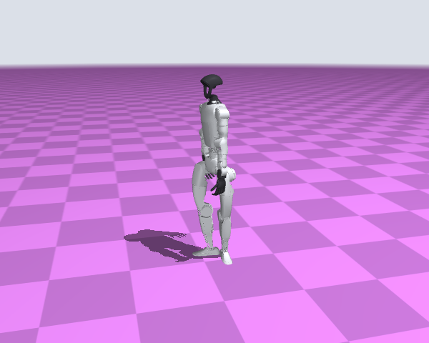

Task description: In place motions

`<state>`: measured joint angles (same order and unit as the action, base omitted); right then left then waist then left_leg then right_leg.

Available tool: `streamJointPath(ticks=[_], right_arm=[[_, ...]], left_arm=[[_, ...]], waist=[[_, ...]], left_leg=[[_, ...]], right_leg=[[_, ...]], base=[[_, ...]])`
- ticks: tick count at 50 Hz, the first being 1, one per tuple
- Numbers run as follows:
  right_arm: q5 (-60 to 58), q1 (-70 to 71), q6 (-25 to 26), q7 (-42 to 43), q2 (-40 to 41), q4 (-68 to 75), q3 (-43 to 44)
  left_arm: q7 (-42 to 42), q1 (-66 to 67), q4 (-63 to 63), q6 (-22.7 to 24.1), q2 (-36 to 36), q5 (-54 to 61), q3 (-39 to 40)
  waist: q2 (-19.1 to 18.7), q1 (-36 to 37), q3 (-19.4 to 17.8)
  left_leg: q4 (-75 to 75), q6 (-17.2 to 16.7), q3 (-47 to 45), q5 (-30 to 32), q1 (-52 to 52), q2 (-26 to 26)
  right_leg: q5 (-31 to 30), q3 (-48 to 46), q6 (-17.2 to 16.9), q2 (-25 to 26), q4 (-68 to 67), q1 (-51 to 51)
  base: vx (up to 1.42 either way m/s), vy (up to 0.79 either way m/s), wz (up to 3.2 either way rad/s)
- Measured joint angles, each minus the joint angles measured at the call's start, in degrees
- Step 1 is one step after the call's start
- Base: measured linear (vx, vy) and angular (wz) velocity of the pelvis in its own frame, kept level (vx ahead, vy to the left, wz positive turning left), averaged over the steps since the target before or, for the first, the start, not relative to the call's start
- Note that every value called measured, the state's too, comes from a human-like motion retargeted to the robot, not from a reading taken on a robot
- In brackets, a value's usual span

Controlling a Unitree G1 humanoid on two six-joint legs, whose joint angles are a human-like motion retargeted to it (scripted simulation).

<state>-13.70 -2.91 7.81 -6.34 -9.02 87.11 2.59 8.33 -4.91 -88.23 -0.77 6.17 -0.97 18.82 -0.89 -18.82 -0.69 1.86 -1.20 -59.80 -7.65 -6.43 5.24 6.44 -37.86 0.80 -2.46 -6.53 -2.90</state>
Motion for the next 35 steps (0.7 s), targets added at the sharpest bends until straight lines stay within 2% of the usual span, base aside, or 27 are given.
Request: streamJointPath(ticks=[10,13,16,18,20,22,25,28,30,32,35], right_arm=[[-4.05,-1.31,-0.05,-0.98,1.43,-1.56,-0.08],[-4.66,-0.57,-0.64,-1.65,2.2,-4.2,-0.93],[-4.65,0.51,-1.14,-2.56,2.81,-6.77,-2.1],[-4.78,1.6,-1.3,-3.05,3.14,-8.09,-3.1],[-5.22,2.74,-1.31,-3.44,3.47,-9.54,-3.77],[-4.65,3.71,-1.76,-3.22,3.64,-10.96,-4.49],[-3.28,4.75,-2.59,-3.34,3.49,-12.51,-5.44],[-3.96,5.26,-2.73,-3.91,3.25,-13.04,-5.9],[-5.21,5.12,-2.57,-4.16,3.1,-12.72,-6.49],[-6.18,4.71,-2.1,-4.01,3.47,-11.88,-8.34],[-4.15,4.21,-1.76,-2.53,4.31,-10.76,-8.65]], left_arm=[[0.85,0.19,2.15,1.11,-1.99,1.33,-1.02],[0.6,1.02,1.29,0.92,-1.57,1.28,-0.19],[0.25,2.49,0.92,0.81,-0.88,1.3,0.93],[0.13,3.66,0.76,0.7,-0.39,1.39,1.92],[0.05,4.3,0.26,0.49,-0.09,1.46,3.08],[-0.29,4.46,-0.25,0.42,-0.11,1.71,4.12],[-0.5,4.78,-0.41,0.47,-0.3,2.09,4.77],[-0.43,5.81,-0.08,0.58,-0.7,1.94,4.98],[-0.36,7.35,0.1,0.73,-1.16,1.86,5.63],[0.29,9.17,-0.08,0.53,-1.63,2.16,7.48],[0.75,9.64,-0.18,0.15,-1.51,2.58,7.63]], waist=[[-0.66,-0.42,2.28],[0.82,-0.22,2.8],[4.18,0.85,3.94],[5.99,1.58,4.56],[6.33,2.75,4.11],[6.34,5.6,2.36],[5.87,10.06,-0.44],[4.07,14.43,-2.42],[2.58,13.16,-1.84],[1.61,10.56,-0.31],[0.97,6.07,-0.33]], left_leg=[[0.33,-1.69,-0.98,1.97,-0.15,1.28],[3.75,0.57,-1.47,3.66,-0.47,1.72],[10.74,5.35,-0.59,3.46,0.1,2.04],[16.7,7.41,3.31,2.2,2.43,2.62],[23.09,7.18,13.99,0.51,8.1,2.54],[23.23,6.26,24.21,0.23,12.17,-1.37],[16.31,6.05,34.7,1.27,13.94,-7.07],[8.28,8.96,46.1,7.25,13.71,-11.67],[7.13,9.93,49.44,5.4,12.56,-13.13],[7.32,7.61,44.45,5.43,12.61,-9.27],[5.55,7.13,45.94,5.83,11.54,-8.66]], right_leg=[[1.69,1.39,0.06,1.24,0.86,-0.48],[1.34,2.7,0.03,0.16,1.57,-0.34],[0.79,5.47,0.18,-3.14,1.66,-0.79],[0.24,8.11,0.52,-4.85,1.62,-1.4],[-0.6,10.6,1.13,-4.68,2.06,-1.63],[-1.66,14.14,2.04,-3.52,2.63,-1.35],[-2.97,18.7,3.48,-1.18,3.27,-0.38],[-3.61,23.16,4.45,2.42,3.51,1.15],[-3.42,24.46,4.3,3.99,3.32,1.54],[-3.57,25.68,4.21,4.97,3.21,1.02],[-3.13,23.99,4.27,5.45,2.85,1.12]], base=[[0.04,-0.13,0.0],[0.01,-0.17,-0.42],[0.03,-0.11,-0.79],[0.03,-0.11,-1.08],[-0.02,-0.05,-1.38],[-0.07,0.01,-1.86],[-0.02,0.02,-1.97],[0.07,0.02,-1.88],[0.2,0.0,-0.83],[0.2,-0.03,-0.49],[-0.03,-0.02,0.04]])
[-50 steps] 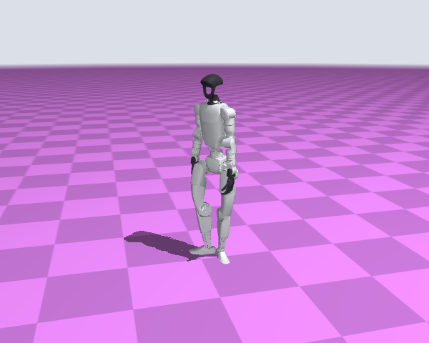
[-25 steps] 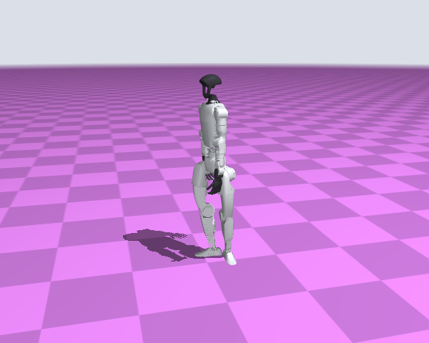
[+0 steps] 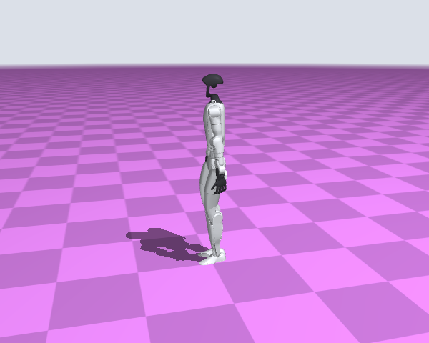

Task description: In place motions

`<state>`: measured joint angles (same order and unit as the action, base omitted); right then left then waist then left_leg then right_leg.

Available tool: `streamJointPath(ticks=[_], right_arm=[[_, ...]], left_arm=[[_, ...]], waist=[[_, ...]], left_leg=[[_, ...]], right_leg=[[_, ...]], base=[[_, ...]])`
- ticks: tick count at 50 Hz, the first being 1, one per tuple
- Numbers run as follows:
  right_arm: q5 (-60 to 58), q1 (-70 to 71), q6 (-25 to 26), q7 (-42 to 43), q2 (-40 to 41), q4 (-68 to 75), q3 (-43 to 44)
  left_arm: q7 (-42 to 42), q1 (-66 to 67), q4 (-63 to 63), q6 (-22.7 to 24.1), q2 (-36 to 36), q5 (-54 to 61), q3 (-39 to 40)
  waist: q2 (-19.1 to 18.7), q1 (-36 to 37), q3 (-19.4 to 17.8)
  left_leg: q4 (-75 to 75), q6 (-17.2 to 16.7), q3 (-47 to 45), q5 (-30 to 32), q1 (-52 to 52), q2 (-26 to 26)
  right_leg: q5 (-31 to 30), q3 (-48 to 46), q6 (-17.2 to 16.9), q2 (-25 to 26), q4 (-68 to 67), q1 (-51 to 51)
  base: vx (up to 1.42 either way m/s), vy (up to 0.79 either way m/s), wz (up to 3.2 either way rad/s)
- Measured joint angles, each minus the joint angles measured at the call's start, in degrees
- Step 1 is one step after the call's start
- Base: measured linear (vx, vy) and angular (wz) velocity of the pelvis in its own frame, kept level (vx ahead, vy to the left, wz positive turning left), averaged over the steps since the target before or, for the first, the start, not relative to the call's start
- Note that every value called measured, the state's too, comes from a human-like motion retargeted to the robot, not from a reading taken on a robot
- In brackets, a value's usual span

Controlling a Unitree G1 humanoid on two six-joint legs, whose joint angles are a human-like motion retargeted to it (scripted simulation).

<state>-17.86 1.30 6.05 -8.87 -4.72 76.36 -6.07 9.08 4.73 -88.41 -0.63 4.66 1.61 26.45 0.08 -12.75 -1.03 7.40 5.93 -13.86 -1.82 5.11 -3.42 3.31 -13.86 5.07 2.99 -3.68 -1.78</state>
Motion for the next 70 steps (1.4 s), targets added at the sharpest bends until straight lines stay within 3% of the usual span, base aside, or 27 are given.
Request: streamJointPath(ticks=[7,15,18,22,26,29,32,41,45,50,53,55,60,63,65,67,70], right_arm=[[3.6,-3.1,0.08,-0.83,-0.69,3.42,1.18],[1.15,-1.73,0.0,-0.71,-2.32,4.8,-1.62],[-0.18,-1.48,-0.32,-1.11,-2.74,3.96,-1.52],[-1.21,-1.86,-0.6,-0.85,-3.12,3.06,-0.53],[-1.39,-2.57,-0.84,-0.59,-3.01,2.67,1.25],[-1.07,-3.41,-0.81,-0.23,-3.07,2.94,3.04],[-0.64,-4.09,-0.68,0.4,-3.51,4.08,4.1],[-2.04,-3.65,-0.56,0.02,-4.01,5.34,4.71],[-3.47,-3.59,-0.98,0.79,-4.13,4.28,5.41],[-1.83,-4.03,-0.98,1.09,-4.6,4.12,6.45],[0.94,-4.42,-0.91,1.3,-4.78,4.73,6.73],[2.46,-4.51,-0.87,1.02,-4.53,5.16,6.79],[1.67,-4.86,-1.26,-0.1,-3.56,4.99,5.59],[0.02,-5.49,-1.8,-0.24,-3.11,4.7,4.52],[-1.23,-5.85,-1.84,-0.58,-2.76,4.83,3.94],[-2.29,-5.95,-1.42,-0.94,-2.37,5.2,4.73],[-2.67,-5.96,-1.08,-0.81,-1.92,4.98,5.7]], left_arm=[[-0.21,0.51,2.42,0.06,2.12,-5.02,-3.34],[-0.94,-0.36,3.77,0.42,1.17,-6.42,-3.9],[-1.44,-1.6,3.15,0.67,0.2,-5.77,-3.55],[-1.7,-2.66,1.67,0.97,-0.48,-4.6,-3.16],[-2.08,-3.32,0.18,0.8,0.29,-4.15,-3.11],[-2.49,-3.88,-0.82,0.6,1.13,-4.32,-3.14],[-2.46,-4.07,-1.09,0.6,1.28,-4.12,-2.76],[-2.63,-2.68,-0.29,1.31,0.19,-2.4,0.43],[-2.46,-1.48,-1.3,1.15,-0.21,-1.34,1.71],[-2.39,-1.01,-2.74,1.08,-0.77,-0.99,1.59],[-1.78,-1.46,-2.51,0.84,-0.23,-1.97,0.23],[-1.6,-2.03,-1.68,0.69,0.39,-3.09,-0.78],[-0.65,-3.0,1.74,0.81,2.49,-4.03,-3.43],[-0.65,-4.13,2.7,0.61,3.4,-4.6,-3.76],[-0.79,-5.3,2.34,0.4,3.99,-4.54,-3.54],[-1.04,-6.62,1.46,0.22,3.64,-4.22,-3.53],[-2.4,-7.7,0.24,1.13,2.05,-1.61,-3.25]], waist=[[0.24,2.07,1.55],[0.58,6.17,-0.42],[1.42,8.14,-1.14],[2.52,9.14,-0.86],[2.73,6.39,0.76],[1.5,4.68,1.95],[0.32,6.04,2.26],[3.04,14.5,0.98],[2.92,15.95,0.81],[-2.26,11.73,0.74],[-4.6,7.07,1.2],[-5.37,3.42,0.67],[-3.34,-1.52,-0.05],[-0.42,-2.67,-0.76],[1.95,1.91,-0.41],[1.55,2.54,-0.48],[0.99,3.75,-0.81]], left_leg=[[-2.18,0.28,-1.53,-0.07,-1.85,-0.88],[0.32,1.11,0.81,1.62,0.87,-2.57],[0.84,2.52,-0.25,-0.73,2.08,-3.01],[-0.17,2.49,-16.41,-6.2,0.02,1.34],[-0.36,-0.75,-36.27,-9.31,-3.86,6.82],[-1.47,-4.18,-42.22,-6.97,-4.72,8.98],[-4.56,-5.55,-39.19,2.31,-3.2,9.0],[-7.81,-2.81,-30.78,2.63,-2.07,2.66],[-7.64,-1.68,-28.81,1.59,-2.19,2.34],[-6.35,-1.16,-22.12,1.15,-1.59,6.53],[-5.81,-0.63,-16.64,1.45,0.12,7.74],[-5.82,-0.29,-12.25,1.87,0.86,7.7],[-5.44,0.4,-6.9,2.06,1.46,5.02],[-5.59,0.79,-5.34,1.74,-0.49,1.95],[-6.03,0.63,-9.22,0.95,-2.26,0.65],[-5.83,0.71,-7.98,0.76,-2.53,0.78],[-5.5,0.74,-7.46,0.36,-3.19,1.32]], right_leg=[[0.24,0.72,0.01,0.19,-0.1,0.55],[2.08,-3.86,-0.07,-2.17,-1.3,1.16],[3.75,-8.46,-0.38,-4.34,-2.08,1.11],[6.48,-17.33,-1.89,-7.64,-3.03,1.26],[8.84,-28.7,-4.7,-9.65,-3.24,2.24],[10.1,-36.25,-7.04,-9.21,-3.63,3.36],[10.29,-40.73,-8.58,-8.19,-3.76,4.86],[8.68,-47.33,-9.86,-10.0,-2.65,8.19],[7.48,-48.6,-8.56,-10.43,-4.19,9.25],[0.59,-46.36,-2.25,-10.65,-13.32,9.42],[4.44,-31.38,-6.36,-12.13,-25.85,1.24],[7.72,-20.92,-10.54,-9.4,-29.23,-4.16],[10.72,-5.6,-9.75,-1.5,-18.49,-8.32],[5.59,2.48,-3.9,0.27,-10.16,-7.36],[5.69,2.05,-2.89,-1.22,-9.16,-5.16],[5.49,-4.61,-2.7,-2.68,-9.08,-4.3],[5.36,-3.93,-3.18,-2.15,-8.2,-2.93]], base=[[0.1,-0.01,-0.15],[-0.02,0.08,0.5],[-0.04,0.14,1.8],[-0.04,0.14,2.68],[0.06,0.19,3.47],[0.14,0.2,3.31],[0.16,0.18,2.19],[0.15,0.22,0.87],[0.21,0.15,0.42],[0.2,0.11,0.96],[0.2,0.05,1.43],[0.08,-0.02,1.65],[0.1,-0.09,1.06],[0.12,-0.09,0.59],[0.17,-0.07,-0.9],[0.09,-0.05,-0.02],[0.03,-0.03,0.09]])
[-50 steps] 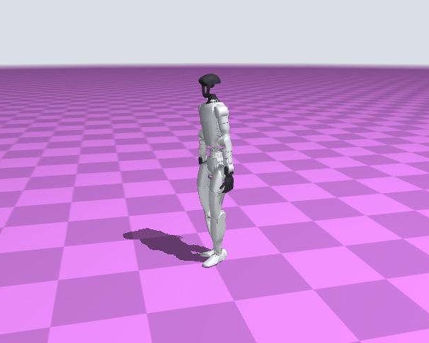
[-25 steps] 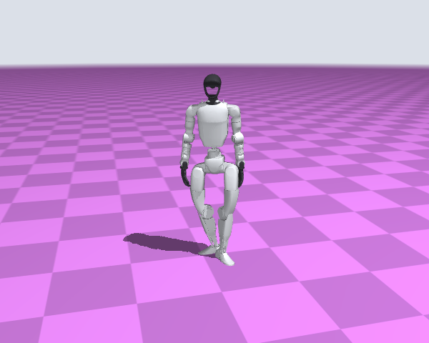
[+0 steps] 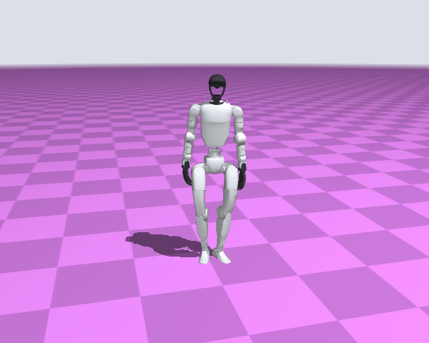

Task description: In place motions

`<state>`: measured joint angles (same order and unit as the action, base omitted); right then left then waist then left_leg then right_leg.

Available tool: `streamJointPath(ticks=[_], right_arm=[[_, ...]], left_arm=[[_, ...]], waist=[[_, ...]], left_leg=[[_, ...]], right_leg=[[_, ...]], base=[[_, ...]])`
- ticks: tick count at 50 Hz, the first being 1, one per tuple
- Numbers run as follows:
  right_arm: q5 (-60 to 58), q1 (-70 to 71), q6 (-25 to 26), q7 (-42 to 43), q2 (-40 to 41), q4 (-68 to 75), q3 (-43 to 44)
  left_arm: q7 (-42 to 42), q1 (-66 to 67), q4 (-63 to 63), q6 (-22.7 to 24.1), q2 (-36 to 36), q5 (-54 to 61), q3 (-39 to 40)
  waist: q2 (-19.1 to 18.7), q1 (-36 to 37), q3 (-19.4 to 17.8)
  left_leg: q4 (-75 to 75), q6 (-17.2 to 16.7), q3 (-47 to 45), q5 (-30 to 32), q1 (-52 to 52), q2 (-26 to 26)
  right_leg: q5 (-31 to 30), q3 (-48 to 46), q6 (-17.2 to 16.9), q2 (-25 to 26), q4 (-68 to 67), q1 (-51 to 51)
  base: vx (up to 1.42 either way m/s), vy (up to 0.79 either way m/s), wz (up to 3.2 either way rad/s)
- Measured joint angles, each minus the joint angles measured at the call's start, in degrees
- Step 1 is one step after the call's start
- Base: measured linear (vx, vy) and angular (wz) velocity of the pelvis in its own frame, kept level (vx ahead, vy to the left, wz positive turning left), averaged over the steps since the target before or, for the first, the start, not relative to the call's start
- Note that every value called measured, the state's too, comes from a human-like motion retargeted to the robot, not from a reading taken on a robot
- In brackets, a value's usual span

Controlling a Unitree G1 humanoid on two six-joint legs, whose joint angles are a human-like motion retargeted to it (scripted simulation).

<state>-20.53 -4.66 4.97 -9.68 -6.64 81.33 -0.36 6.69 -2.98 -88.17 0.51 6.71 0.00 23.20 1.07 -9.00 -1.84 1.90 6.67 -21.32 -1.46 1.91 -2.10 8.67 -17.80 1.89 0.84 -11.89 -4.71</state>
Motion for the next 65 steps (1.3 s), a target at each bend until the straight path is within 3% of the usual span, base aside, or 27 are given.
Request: streamJointPath(ticks=[15,22,28,33,37,40,43,45,47,49,57,62,65], right_arm=[[-0.81,0.8,-0.85,0.16,0.24,-1.39,-0.25],[-2.06,-0.28,-1.53,1.86,0.26,-0.85,1.11],[-2.37,-0.25,-0.56,1.32,-0.24,-0.17,1.31],[-0.56,1.45,-0.72,0.59,-1.15,-0.52,0.05],[0.54,3.42,-0.38,0.51,-1.81,-0.86,-0.93],[0.89,5.33,-0.28,1.01,-2.13,-0.54,-2.38],[1.23,6.7,0.3,1.08,-2.04,0.34,-3.59],[1.45,7.47,0.56,1.07,-1.7,1.3,-4.13],[1.54,7.71,0.84,0.88,-1.32,2.03,-4.31],[1.4,7.52,1.16,0.98,-0.82,2.43,-3.92],[4.13,4.24,1.68,2.69,-0.95,5.31,1.55],[5.05,2.35,2.93,3.39,-2.22,8.94,3.83],[4.48,1.54,3.37,3.94,-2.31,10.05,4.56]], left_arm=[[1.65,0.7,0.32,0.43,-1.81,0.66,-1.93],[1.4,-2.32,0.13,0.24,-2.74,1.78,-5.89],[2.09,-4.43,2.86,0.69,-2.61,3.15,-8.09],[1.96,-4.4,2.17,0.75,-1.24,3.57,-4.43],[1.48,-2.59,0.34,0.54,-0.47,2.72,-2.64],[1.0,-0.25,-0.58,0.17,-0.32,1.41,-0.19],[0.4,2.7,-1.21,0.01,-0.65,0.32,2.61],[0.19,4.6,-1.66,-0.15,-0.77,-0.1,4.64],[0.0,6.34,-2.32,-0.28,-0.79,-0.05,6.0],[0.05,7.47,-3.11,-0.43,-0.42,0.29,6.06],[-0.97,2.12,-1.83,-1.66,1.78,-3.31,0.87],[1.17,-0.28,4.73,-0.68,-0.21,-2.29,-0.07],[1.29,0.3,6.56,0.29,-1.63,-1.17,0.15]], waist=[[-0.13,0.28,0.97],[-0.82,-1.72,0.52],[-1.01,-9.27,-0.38],[-2.11,-14.58,-0.53],[-3.32,-11.67,0.44],[-3.68,-6.67,2.02],[-3.26,-4.21,2.39],[-2.79,-3.62,2.62],[-2.38,-4.29,3.6],[-2.62,-6.58,4.53],[-6.97,-17.47,4.6],[-7.57,-16.46,5.74],[-6.53,-15.76,8.03]], left_leg=[[2.86,-2.84,-0.54,-1.22,-0.2,-0.12],[5.24,-3.31,17.73,0.24,2.67,-1.77],[4.25,-0.9,6.78,-2.96,1.28,1.13],[4.17,-2.12,-4.82,-5.32,0.9,4.84],[3.29,-4.41,-23.43,-7.89,-1.8,7.96],[2.66,-7.03,-39.43,-8.85,-4.26,9.13],[1.98,-8.96,-46.09,-8.73,-6.41,8.01],[1.42,-10.27,-49.78,-8.05,-8.07,7.11],[1.04,-11.33,-52.21,-7.51,-8.77,5.99],[1.0,-12.11,-53.61,-7.19,-9.06,5.78],[1.45,-12.98,-53.51,-5.74,-8.37,9.2],[1.81,-14.18,-53.5,-4.46,-10.24,9.61],[5.48,-12.9,-49.94,-0.92,-11.49,10.57]], right_leg=[[-0.76,4.66,-0.69,0.14,0.78,-0.84],[-2.49,10.24,-0.94,1.42,-0.09,-3.19],[-5.12,14.01,-0.72,2.87,0.15,-5.8],[-0.74,10.72,1.57,1.68,0.94,-8.77],[6.07,-11.18,2.4,-4.17,1.56,-7.28],[10.81,-32.65,-0.34,-8.48,-0.22,-3.35],[11.24,-44.97,-1.92,-8.1,0.11,0.38],[8.06,-46.52,-2.28,-8.05,0.58,1.29],[0.39,-45.66,-2.06,-7.61,2.89,1.06],[-1.98,-41.89,-1.92,-6.12,4.75,-0.09],[-1.02,-40.58,-3.69,-3.3,4.91,-0.93],[0.41,-38.73,-4.63,-2.95,4.14,-0.58],[1.14,-35.78,-3.92,-3.98,4.43,-0.71]], base=[[0.0,0.0,-0.15],[-0.09,0.0,-0.78],[-0.24,-0.01,-1.15],[-0.35,0.03,-2.58],[-0.37,0.04,-4.22],[-0.29,0.06,-5.18],[-0.23,-0.01,-4.36],[-0.11,-0.13,-3.45],[-0.05,-0.22,-2.49],[-0.06,-0.29,-1.35],[-0.03,-0.19,0.04],[0.12,-0.15,-0.4],[0.21,-0.19,-0.68]])
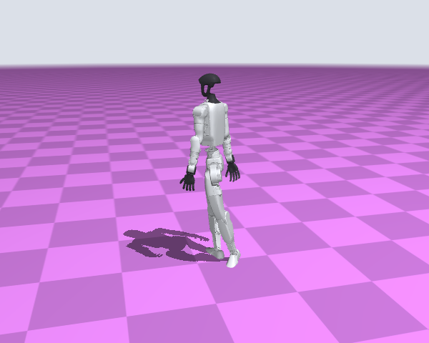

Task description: In place motions

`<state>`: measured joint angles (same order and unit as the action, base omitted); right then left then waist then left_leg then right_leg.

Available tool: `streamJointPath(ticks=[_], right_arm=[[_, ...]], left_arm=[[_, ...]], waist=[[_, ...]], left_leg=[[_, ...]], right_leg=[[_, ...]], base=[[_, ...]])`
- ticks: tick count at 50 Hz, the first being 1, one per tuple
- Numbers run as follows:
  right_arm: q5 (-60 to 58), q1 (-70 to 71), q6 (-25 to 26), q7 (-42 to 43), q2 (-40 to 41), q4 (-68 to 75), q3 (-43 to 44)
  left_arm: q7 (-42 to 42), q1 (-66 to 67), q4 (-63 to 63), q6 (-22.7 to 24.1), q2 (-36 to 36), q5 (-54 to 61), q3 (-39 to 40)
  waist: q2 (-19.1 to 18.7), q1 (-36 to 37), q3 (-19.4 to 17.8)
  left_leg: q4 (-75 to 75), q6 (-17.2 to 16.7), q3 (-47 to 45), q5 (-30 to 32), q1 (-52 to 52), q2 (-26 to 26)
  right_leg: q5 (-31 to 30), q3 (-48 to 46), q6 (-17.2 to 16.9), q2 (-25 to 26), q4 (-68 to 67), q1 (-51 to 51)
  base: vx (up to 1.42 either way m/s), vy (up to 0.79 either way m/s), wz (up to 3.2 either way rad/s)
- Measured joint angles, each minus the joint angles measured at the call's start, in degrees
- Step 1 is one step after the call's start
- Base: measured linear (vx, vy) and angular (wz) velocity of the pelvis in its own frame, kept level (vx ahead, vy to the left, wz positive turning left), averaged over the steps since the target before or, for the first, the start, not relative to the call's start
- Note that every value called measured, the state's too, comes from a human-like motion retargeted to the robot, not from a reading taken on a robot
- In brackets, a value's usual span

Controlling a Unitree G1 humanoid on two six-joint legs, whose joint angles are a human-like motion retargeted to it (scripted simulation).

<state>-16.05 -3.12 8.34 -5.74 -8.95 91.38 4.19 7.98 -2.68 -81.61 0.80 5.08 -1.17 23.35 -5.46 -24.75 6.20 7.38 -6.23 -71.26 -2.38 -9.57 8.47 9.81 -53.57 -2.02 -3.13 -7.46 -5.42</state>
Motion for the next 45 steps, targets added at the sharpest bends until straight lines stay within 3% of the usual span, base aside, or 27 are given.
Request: streamJointPath(ticks=[2,5,8,11,15,18,20,23,25,28,33,40,45], right_arm=[[-0.07,0.08,0.13,-0.33,0.26,0.04,-0.37],[-0.7,0.67,-0.06,-1.45,1.21,-1.66,-0.78],[-1.29,2.97,-0.63,-2.94,2.12,-5.31,-2.88],[-2.62,6.37,-1.53,-3.76,2.73,-9.95,-5.46],[-3.21,10.34,-3.03,-4.39,3.51,-15.56,-9.22],[-2.88,11.8,-3.94,-4.98,4.31,-18.34,-11.27],[-2.74,11.8,-4.3,-5.43,4.67,-19.59,-12.01],[-3.77,10.7,-4.25,-6.45,4.99,-19.48,-14.02],[-3.0,9.76,-3.46,-5.14,5.56,-18.58,-14.62],[1.03,8.29,-4.27,-3.71,5.25,-15.65,-12.24],[0.73,3.85,-2.39,-5.34,3.69,-10.67,-9.37],[0.35,3.21,-1.81,-3.94,2.88,-7.5,-8.91],[1.37,4.4,-2.39,-4.18,2.41,-8.22,-9.9]], left_arm=[[0.35,1.35,0.77,0.32,-0.13,-0.03,0.32],[0.72,4.03,1.21,0.28,0.57,-0.44,0.11],[0.56,5.44,-0.47,0.03,1.4,0.12,1.17],[0.73,5.64,-2.88,-0.42,1.42,1.19,2.94],[0.55,6.12,-4.56,-0.76,1.23,0.87,4.52],[0.23,7.28,-4.97,-0.65,0.81,-0.08,4.98],[0.4,8.35,-5.33,-0.57,0.54,-0.01,4.17],[1.08,10.15,-6.58,-1.24,0.03,-0.32,4.58],[1.16,9.06,-7.78,-2.14,0.15,-1.31,4.72],[0.62,7.46,-5.24,-2.28,0.55,-2.16,3.64],[0.85,6.76,-1.46,-1.37,1.34,-3.04,1.51],[1.52,6.06,-0.25,-1.25,4.24,-4.93,1.26],[0.97,8.42,0.43,-1.33,4.59,-6.72,-0.3]], waist=[[2.89,1.15,2.44],[9.06,4.83,5.42],[12.0,9.4,3.57],[13.49,13.95,-1.02],[14.57,17.52,-6.03],[12.72,22.28,-8.81],[11.56,21.57,-9.71],[8.53,15.86,-7.82],[7.58,10.4,-6.4],[8.52,13.09,-8.34],[8.09,14.22,-5.58],[7.45,13.54,-5.63],[8.03,17.92,-6.38]], left_leg=[[5.92,3.48,1.44,4.26,-0.54,0.87],[19.36,13.6,9.46,7.54,2.53,2.5],[29.95,11.88,26.19,4.69,11.31,1.71],[29.97,10.77,41.89,3.04,19.0,-6.3],[18.76,13.28,51.8,1.73,23.08,-12.24],[5.99,11.4,62.29,2.84,23.12,-16.13],[-0.61,16.48,61.18,9.14,21.14,-15.59],[-2.23,14.14,54.29,4.19,18.27,-11.91],[-2.01,12.76,59.28,4.5,19.72,-11.44],[-3.37,13.26,56.25,4.26,16.54,-12.18],[-2.47,12.81,55.54,2.61,16.35,-11.95],[-2.13,12.43,56.09,1.67,15.65,-11.7],[-1.04,12.91,57.07,2.43,16.44,-12.97]], right_leg=[[0.65,3.75,1.26,-3.02,-0.36,-0.78],[1.18,11.56,3.01,-8.24,-1.55,-2.91],[0.27,19.84,4.66,-8.11,-1.86,-4.37],[-1.73,27.48,6.27,-6.24,-0.88,-4.2],[-4.55,32.93,7.78,-4.45,0.13,-3.71],[-6.13,38.4,9.17,1.38,1.46,-2.32],[-6.55,38.61,9.25,3.66,2.54,-0.38],[-5.8,38.63,8.6,6.31,1.4,-0.49],[-5.09,35.94,7.47,5.14,0.62,-1.24],[-5.28,38.76,7.85,5.78,1.17,1.18],[-4.6,38.45,7.3,5.5,1.31,1.74],[-3.68,37.81,6.97,5.96,0.93,2.75],[-2.9,35.81,6.89,4.58,0.0,2.98]], base=[[0.24,-0.22,-1.15],[0.21,-0.22,-1.84],[0.04,-0.16,-2.61],[-0.15,-0.02,-2.88],[-0.03,-0.04,-2.5],[0.07,-0.04,-2.69],[0.18,-0.09,-1.08],[0.27,0.0,-0.09],[0.06,0.01,0.44],[0.04,0.0,-0.63],[0.21,-0.02,-0.04],[0.0,0.0,0.0],[-0.01,0.03,0.12]])
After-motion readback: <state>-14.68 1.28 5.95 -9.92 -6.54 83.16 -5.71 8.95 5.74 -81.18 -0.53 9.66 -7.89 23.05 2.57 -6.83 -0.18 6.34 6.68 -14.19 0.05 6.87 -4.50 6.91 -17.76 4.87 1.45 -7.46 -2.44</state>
